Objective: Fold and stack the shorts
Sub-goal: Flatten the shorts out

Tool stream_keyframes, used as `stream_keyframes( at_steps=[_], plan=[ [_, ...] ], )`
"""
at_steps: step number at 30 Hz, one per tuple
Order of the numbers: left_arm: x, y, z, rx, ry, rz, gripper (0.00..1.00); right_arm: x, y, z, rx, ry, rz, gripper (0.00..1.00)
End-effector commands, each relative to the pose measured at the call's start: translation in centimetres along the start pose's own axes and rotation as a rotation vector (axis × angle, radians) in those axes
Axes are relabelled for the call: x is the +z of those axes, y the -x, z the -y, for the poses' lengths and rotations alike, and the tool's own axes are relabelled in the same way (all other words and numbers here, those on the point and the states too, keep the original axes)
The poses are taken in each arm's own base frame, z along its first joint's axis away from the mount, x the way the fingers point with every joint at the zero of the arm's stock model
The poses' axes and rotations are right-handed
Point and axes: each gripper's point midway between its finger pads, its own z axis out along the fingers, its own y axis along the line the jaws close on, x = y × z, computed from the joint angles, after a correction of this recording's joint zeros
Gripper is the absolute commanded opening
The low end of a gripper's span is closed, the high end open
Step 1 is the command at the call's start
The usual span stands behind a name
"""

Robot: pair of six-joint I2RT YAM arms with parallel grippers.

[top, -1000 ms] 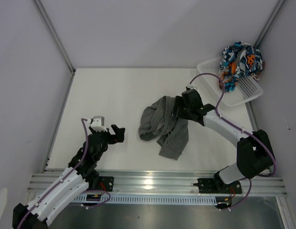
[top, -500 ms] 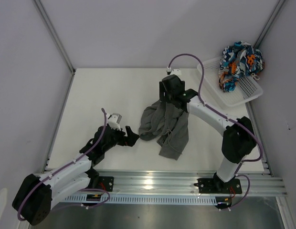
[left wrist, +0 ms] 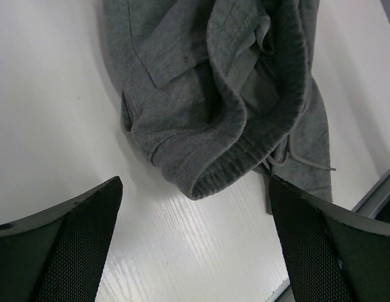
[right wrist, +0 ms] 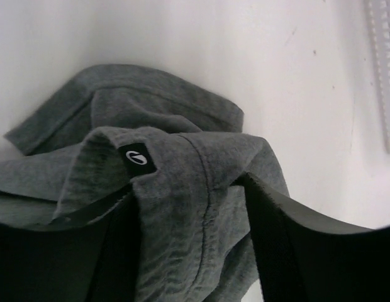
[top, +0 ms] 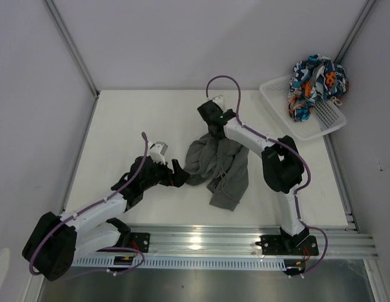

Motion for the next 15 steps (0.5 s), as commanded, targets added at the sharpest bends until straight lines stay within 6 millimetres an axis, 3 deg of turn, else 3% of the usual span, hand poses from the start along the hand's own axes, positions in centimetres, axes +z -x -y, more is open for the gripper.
stream_keyframes(
  at_steps=[1, 5, 9, 15],
  plan=[
    [0.8, 1.1, 1.1, -0.010, -0.047, -0.001, 0.99, -0.5, 1.4, 1.7, -0.022, -0.078, 0.027, 0.61],
    [1.5, 0.0, 1.0, -0.011, -0.057, -0.048, 0.99, -0.5, 1.7, 2.6, 0.001, -0.125, 0.049, 0.45],
    [2.0, -0.7, 0.7, -0.012, -0.053, -0.081, 0.99, -1.1, 2.2, 3.0, 0.017, -0.116, 0.089, 0.45],
    [3.3, -1.5, -0.5, -0.010, 0.023, -0.138, 0.90, -1.5, 2.7, 3.4, 0.020, -0.125, 0.108, 0.45]
  ],
)
